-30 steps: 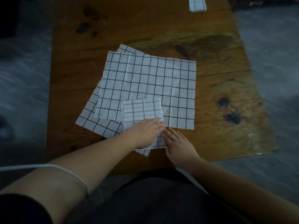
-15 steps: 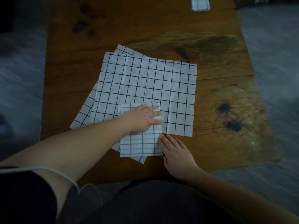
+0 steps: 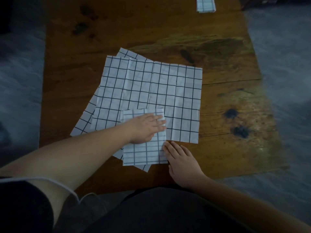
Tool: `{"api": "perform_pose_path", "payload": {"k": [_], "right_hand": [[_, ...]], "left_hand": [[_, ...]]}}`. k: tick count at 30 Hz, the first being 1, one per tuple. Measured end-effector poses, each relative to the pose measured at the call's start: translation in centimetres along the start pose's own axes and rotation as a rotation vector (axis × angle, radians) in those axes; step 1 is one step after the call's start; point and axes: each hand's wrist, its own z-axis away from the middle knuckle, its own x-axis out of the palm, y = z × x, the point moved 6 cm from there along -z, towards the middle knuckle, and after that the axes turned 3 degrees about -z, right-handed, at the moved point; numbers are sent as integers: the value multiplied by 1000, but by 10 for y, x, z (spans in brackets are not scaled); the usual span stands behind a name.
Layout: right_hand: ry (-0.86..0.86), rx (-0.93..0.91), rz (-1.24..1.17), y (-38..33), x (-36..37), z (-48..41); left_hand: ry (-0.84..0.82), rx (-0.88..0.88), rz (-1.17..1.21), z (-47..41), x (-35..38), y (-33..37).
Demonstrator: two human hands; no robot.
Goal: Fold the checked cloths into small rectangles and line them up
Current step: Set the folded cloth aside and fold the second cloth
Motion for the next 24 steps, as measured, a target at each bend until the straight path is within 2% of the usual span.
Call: {"api": "perform_pose_path", "payload": {"k": [3, 6, 13, 21, 24], "right_hand": [[10, 7, 5, 1, 2, 0], [2, 8, -2, 0, 2, 1], [-2, 26, -24, -2, -3, 0], [14, 75, -88, -9, -7, 1], [31, 95, -154, -10, -9, -1]], "left_hand": [[-36, 56, -35, 2, 8, 3], [-30, 40, -65, -1, 5, -5], [0, -263, -36, 0, -4, -45], [154, -410, 222, 60, 27, 4], [250, -481, 410, 100, 48, 31]]}}
